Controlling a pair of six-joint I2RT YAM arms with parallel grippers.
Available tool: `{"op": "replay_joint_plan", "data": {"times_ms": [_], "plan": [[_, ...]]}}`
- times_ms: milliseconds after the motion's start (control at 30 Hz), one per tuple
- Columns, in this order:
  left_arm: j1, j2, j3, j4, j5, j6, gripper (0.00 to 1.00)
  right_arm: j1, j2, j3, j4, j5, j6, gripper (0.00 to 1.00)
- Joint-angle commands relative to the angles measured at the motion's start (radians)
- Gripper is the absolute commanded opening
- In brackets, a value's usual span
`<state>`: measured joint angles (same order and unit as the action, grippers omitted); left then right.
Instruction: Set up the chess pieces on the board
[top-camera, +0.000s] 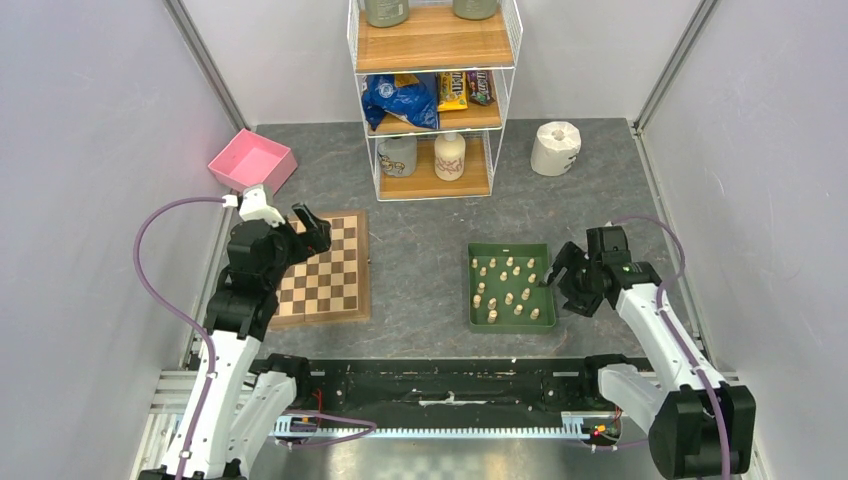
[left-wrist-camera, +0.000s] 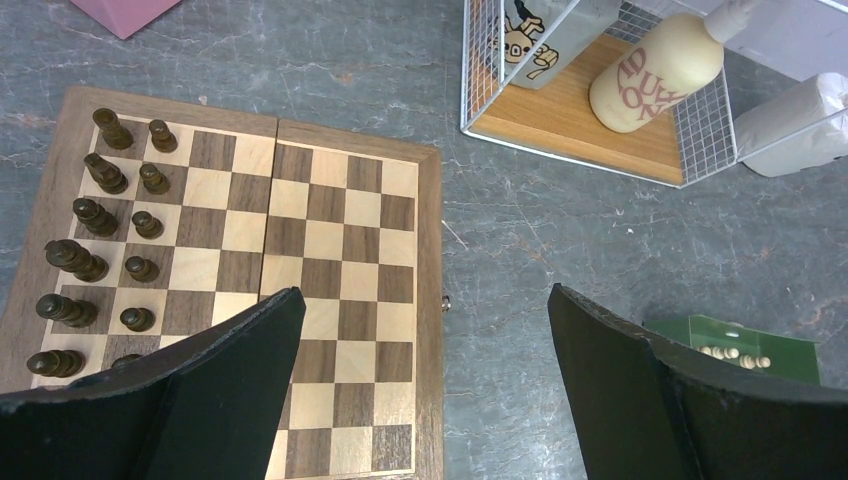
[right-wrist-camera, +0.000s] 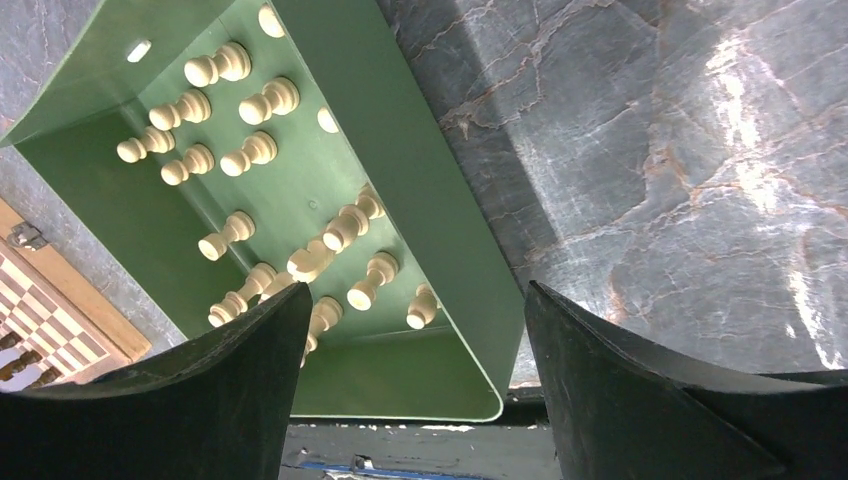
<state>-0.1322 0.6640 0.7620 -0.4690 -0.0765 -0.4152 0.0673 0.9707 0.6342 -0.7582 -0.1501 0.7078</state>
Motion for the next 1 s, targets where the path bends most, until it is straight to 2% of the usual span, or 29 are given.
{"op": "replay_joint_plan", "data": {"times_ms": [0,633,967], "plan": [[0.001,-0.007,-0.004,0.035,0.001,0.006,1.00,0.000,0.027,-0.015,0.074,-0.056,0.008,0.86],[0.000,-0.002,-0.006,0.036,0.004,0.006,1.00,0.008,0.182,-0.008,0.232,-0.157,-0.030,0.91],[0.000,0.006,0.003,0.023,0.003,0.003,1.00,0.075,0.209,0.004,0.311,-0.148,0.051,0.91]]}}
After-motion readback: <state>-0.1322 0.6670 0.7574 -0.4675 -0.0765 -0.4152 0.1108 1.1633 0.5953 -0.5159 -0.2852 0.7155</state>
